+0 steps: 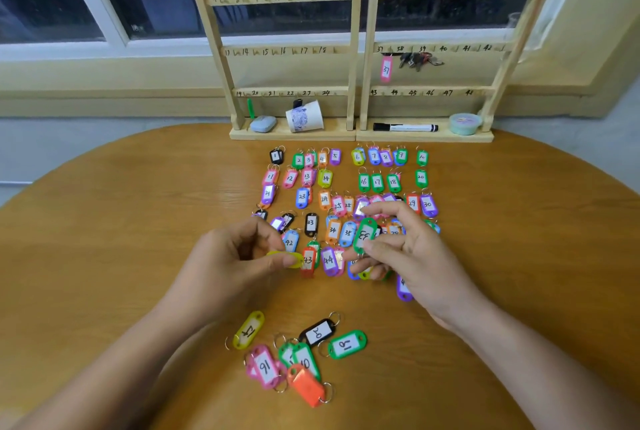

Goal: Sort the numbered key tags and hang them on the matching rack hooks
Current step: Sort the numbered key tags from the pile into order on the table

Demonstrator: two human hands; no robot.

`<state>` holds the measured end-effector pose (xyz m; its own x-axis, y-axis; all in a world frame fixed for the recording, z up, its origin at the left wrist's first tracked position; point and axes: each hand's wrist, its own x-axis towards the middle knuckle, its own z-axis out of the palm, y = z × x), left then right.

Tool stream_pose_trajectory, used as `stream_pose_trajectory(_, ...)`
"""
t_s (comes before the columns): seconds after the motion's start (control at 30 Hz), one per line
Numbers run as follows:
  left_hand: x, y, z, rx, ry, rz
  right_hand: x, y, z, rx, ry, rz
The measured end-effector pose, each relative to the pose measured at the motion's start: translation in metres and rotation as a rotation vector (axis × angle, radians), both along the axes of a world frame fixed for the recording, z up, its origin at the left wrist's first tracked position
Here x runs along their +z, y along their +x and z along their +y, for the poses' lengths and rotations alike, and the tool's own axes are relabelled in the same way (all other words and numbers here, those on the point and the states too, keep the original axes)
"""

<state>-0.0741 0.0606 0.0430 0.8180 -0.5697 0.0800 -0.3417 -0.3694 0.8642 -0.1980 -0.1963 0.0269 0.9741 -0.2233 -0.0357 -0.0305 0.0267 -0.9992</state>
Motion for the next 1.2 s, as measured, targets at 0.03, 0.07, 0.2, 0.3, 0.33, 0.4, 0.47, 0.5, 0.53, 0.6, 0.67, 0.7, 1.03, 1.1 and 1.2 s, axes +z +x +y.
stream_pose_trajectory(0.03, 0.001, 0.002, -0.005, -0.008, -0.01, 0.018, -0.001, 0.0, -0.002, -0.008, -0.006, -0.006)
stream_pose_trajectory(0.07, 0.003, 0.003, -0.01, -0.018, -0.024, 0.035, -0.002, 0.001, -0.003, -0.023, -0.009, -0.01)
stream_pose_trajectory(0.2, 0.007, 0.004, -0.031, -0.079, -0.051, 0.07, -0.006, 0.003, -0.008, -0.063, -0.037, -0.015)
stream_pose_trajectory(0.3, 0.006, 0.008, -0.046, -0.073, -0.128, 0.154, -0.006, 0.003, -0.011, -0.053, -0.095, -0.018)
stream_pose_trajectory(0.33, 0.006, 0.012, -0.05, -0.055, -0.162, 0.192, -0.005, 0.002, -0.012, -0.05, -0.121, -0.011)
stream_pose_trajectory(0.4, 0.005, 0.021, -0.054, -0.023, -0.197, 0.237, -0.006, 0.002, -0.015, -0.053, -0.162, 0.008)
stream_pose_trajectory(0.47, 0.004, 0.03, -0.055, 0.004, -0.219, 0.25, -0.008, 0.002, -0.017, -0.064, -0.199, 0.015)
stream_pose_trajectory(0.5, 0.003, 0.034, -0.055, 0.013, -0.223, 0.249, -0.009, 0.002, -0.019, -0.067, -0.211, 0.015)
stream_pose_trajectory(0.53, 0.002, 0.038, -0.054, 0.02, -0.225, 0.248, -0.01, 0.002, -0.02, -0.072, -0.208, 0.014)
stream_pose_trajectory(0.6, -0.001, 0.046, -0.052, 0.022, -0.222, 0.243, -0.01, 0.003, -0.021, -0.09, -0.164, 0.006)
stream_pose_trajectory(0.67, -0.004, 0.052, -0.05, 0.015, -0.227, 0.246, -0.009, 0.004, -0.022, -0.107, -0.118, -0.017)
stream_pose_trajectory(0.7, -0.005, 0.055, -0.049, 0.014, -0.236, 0.256, -0.008, 0.004, -0.022, -0.112, -0.101, -0.031)
stream_pose_trajectory(1.03, -0.013, 0.058, -0.037, 0.028, -0.299, 0.314, -0.008, 0.006, -0.015, -0.104, 0.049, -0.017)
stream_pose_trajectory(1.1, -0.014, 0.055, -0.037, 0.052, -0.292, 0.316, -0.008, 0.007, -0.014, -0.124, 0.055, -0.001)
stream_pose_trajectory(1.2, -0.011, 0.052, -0.036, 0.075, -0.269, 0.26, -0.005, 0.011, -0.012, -0.143, -0.002, 0.006)
